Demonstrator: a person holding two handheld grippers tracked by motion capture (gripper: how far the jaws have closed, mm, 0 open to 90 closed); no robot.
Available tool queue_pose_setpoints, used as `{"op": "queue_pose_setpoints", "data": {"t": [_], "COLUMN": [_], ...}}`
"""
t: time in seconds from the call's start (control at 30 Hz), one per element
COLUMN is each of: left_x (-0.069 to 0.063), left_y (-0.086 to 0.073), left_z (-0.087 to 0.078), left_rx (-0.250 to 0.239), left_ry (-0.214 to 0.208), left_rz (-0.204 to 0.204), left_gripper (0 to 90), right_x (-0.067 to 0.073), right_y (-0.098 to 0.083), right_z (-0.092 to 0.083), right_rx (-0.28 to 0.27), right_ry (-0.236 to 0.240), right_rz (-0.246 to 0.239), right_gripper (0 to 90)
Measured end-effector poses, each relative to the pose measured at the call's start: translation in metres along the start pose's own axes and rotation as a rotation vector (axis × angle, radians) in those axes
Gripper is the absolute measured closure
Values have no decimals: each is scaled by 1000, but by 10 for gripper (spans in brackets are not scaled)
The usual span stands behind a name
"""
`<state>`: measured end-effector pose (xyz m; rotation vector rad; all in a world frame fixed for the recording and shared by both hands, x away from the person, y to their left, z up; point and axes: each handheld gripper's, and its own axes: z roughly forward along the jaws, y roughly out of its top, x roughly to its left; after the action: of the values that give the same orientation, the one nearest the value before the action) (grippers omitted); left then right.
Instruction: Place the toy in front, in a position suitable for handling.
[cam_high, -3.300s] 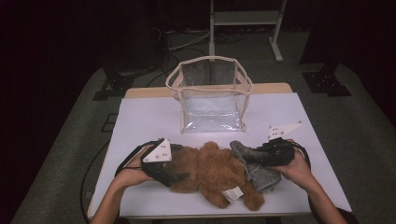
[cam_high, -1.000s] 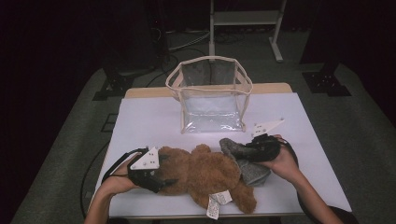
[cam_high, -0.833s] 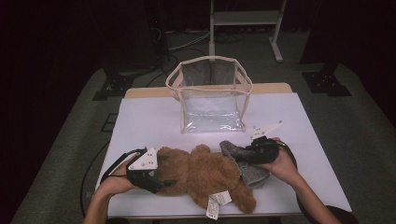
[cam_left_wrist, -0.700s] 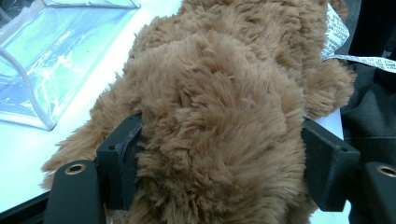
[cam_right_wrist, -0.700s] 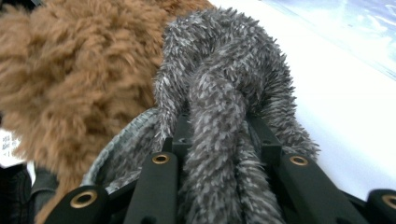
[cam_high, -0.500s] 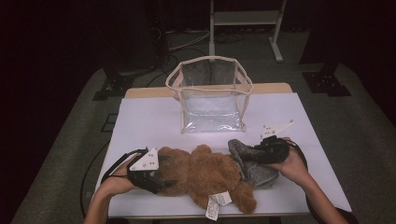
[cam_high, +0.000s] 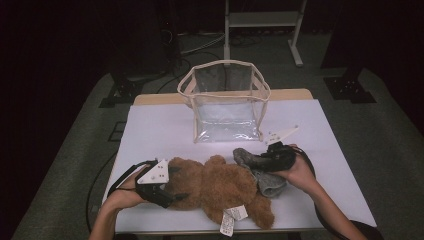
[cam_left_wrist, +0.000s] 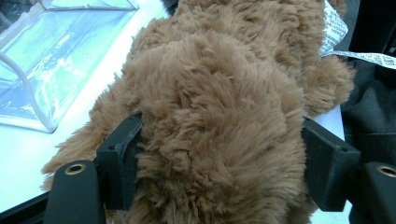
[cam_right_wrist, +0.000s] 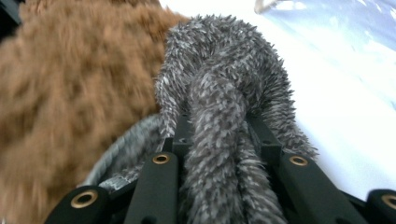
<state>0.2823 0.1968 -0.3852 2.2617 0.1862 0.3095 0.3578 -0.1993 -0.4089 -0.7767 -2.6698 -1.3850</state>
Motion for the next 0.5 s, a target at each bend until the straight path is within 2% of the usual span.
{"op": "queue_pose_setpoints", "data": {"t": [0.1, 0.2, 0.27, 0.37, 0.5], "left_x": [0, 1, 2, 2, 2], "left_y": [0, 0, 0, 0, 1], "left_z": [0, 1, 1, 2, 0], "left_rx": [0, 0, -2, -1, 4], "left_ry": [1, 0, 0, 2, 5], "left_rz": [-2, -7, -11, -13, -10], "left_gripper": [256, 255, 255, 255, 249], "right_x": [-1, 3, 9, 21, 24], "right_y": [-16, -26, -29, -31, -34], "right_z": [-16, -31, -38, -40, -34], "right_rx": [-9, -16, -33, -45, -32], "right_ry": [-13, -41, -34, -14, -4], "right_rz": [31, 37, 34, 9, 0], "right_gripper": [686, 686, 686, 686, 687]}}
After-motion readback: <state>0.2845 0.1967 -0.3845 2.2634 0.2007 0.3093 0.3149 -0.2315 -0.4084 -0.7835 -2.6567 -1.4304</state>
